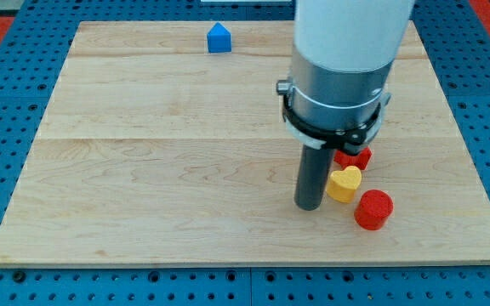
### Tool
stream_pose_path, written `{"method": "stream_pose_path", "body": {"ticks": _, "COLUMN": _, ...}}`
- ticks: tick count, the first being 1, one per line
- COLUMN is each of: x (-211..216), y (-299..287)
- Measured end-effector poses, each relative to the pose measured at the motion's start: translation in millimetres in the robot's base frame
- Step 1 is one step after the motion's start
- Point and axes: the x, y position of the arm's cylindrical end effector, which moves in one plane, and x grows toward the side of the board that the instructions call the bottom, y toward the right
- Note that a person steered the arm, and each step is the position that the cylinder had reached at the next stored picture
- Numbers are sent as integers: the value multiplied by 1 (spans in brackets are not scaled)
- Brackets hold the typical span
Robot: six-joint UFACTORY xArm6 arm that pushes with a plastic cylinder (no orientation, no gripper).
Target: Place your hand below the blue triangle
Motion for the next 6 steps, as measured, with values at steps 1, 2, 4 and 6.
{"method": "stream_pose_path", "body": {"ticks": 1, "x": -9, "y": 12}}
{"method": "stream_pose_path", "body": {"ticks": 2, "x": -9, "y": 28}}
{"method": "stream_pose_path", "body": {"ticks": 4, "x": -1, "y": -27}}
{"method": "stream_pose_path", "body": {"ticks": 6, "x": -106, "y": -77}}
